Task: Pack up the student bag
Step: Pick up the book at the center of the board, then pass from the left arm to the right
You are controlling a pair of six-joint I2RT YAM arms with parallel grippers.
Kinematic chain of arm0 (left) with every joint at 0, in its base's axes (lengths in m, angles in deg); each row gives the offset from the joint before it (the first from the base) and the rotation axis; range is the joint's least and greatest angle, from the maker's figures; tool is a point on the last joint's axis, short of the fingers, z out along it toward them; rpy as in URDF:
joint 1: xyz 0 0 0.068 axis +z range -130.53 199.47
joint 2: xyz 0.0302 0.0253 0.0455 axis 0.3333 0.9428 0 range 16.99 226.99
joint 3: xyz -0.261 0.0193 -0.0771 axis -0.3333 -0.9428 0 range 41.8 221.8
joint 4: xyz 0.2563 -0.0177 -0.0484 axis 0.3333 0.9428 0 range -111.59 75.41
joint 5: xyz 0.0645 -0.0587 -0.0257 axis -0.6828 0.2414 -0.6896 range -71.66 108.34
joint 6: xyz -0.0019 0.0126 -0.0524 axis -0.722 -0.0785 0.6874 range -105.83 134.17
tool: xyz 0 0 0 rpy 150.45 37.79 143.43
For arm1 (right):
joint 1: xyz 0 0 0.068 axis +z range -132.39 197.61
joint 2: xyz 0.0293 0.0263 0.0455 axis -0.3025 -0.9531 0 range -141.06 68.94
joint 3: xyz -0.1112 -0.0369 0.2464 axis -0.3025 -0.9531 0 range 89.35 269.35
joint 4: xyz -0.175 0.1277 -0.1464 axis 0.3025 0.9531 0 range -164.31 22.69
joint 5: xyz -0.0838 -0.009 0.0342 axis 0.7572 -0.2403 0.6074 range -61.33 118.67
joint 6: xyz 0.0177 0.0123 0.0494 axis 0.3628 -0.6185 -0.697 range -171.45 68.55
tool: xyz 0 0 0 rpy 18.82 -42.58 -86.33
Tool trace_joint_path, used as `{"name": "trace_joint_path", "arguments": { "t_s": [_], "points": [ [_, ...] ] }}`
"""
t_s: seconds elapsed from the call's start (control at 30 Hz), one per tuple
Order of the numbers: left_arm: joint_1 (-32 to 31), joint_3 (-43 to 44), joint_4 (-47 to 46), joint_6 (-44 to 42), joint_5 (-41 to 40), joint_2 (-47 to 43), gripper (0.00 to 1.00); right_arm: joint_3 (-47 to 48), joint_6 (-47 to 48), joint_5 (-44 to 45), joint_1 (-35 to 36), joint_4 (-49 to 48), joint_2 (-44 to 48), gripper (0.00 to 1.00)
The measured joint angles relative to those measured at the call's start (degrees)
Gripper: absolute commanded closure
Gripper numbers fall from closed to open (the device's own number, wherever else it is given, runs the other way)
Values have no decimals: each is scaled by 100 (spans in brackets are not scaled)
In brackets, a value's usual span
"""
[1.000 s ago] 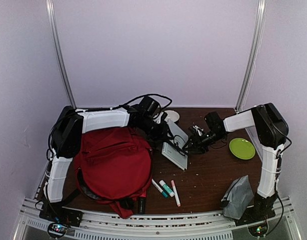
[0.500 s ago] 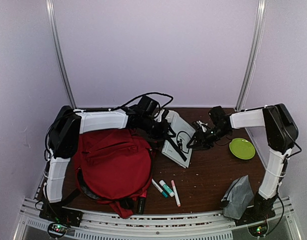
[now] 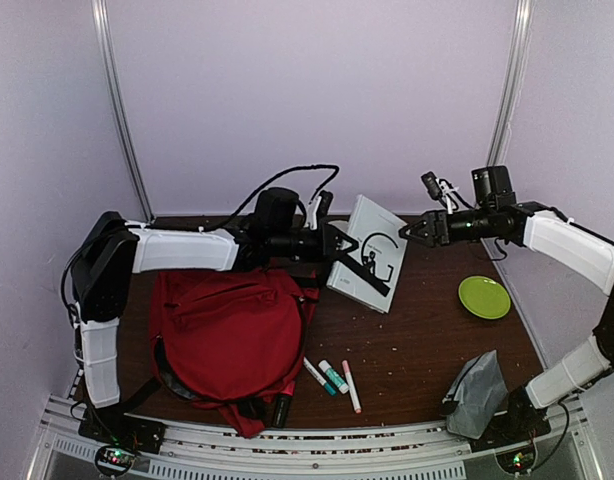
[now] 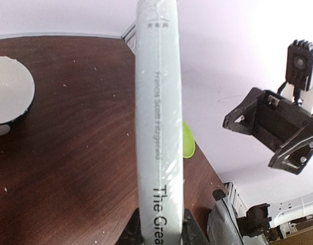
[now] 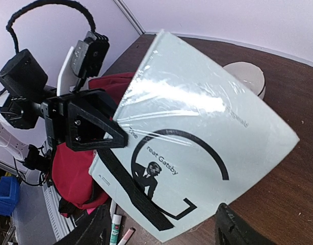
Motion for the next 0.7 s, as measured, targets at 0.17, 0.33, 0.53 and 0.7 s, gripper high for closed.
{"name": "trace_joint_path", "arguments": {
  "t_s": [0.17,0.33,0.53,0.7],
  "points": [
    [15,-343,-1001,356,-236,0,90,-463,-177,142,-208,-221,-17,27],
    [13,-839,-1873,732,-433,0,90,-940,-514,-46,-439,-629,-409,23],
    [13,-1198,-2695,1147,-555,7,90,-1261,-1626,-852,-459,-2201,-1285,22],
    [46,-1362,-3062,1366,-691,31,90,-1373,-2551,-1355,-415,-3386,-1668,25]
  ]
}}
